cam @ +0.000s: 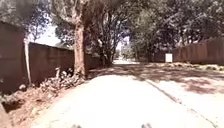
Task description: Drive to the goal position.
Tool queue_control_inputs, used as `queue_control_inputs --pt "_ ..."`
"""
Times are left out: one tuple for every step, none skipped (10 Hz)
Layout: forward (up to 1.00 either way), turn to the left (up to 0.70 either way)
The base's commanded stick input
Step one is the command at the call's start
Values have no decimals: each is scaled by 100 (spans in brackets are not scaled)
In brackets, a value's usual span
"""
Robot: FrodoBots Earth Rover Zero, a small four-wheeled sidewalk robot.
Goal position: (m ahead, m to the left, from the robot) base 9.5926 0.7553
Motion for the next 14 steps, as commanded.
queue_control_inputs --pt "70 0" --pt "70 0" --pt "70 0" --pt "70 0" --pt "70 0" --pt "70 0" --pt "70 0" --pt "70 0" --pt "70 0" --pt "70 0" --pt "70 0" --pt "70 0" --pt "70 0" --pt "70 0"
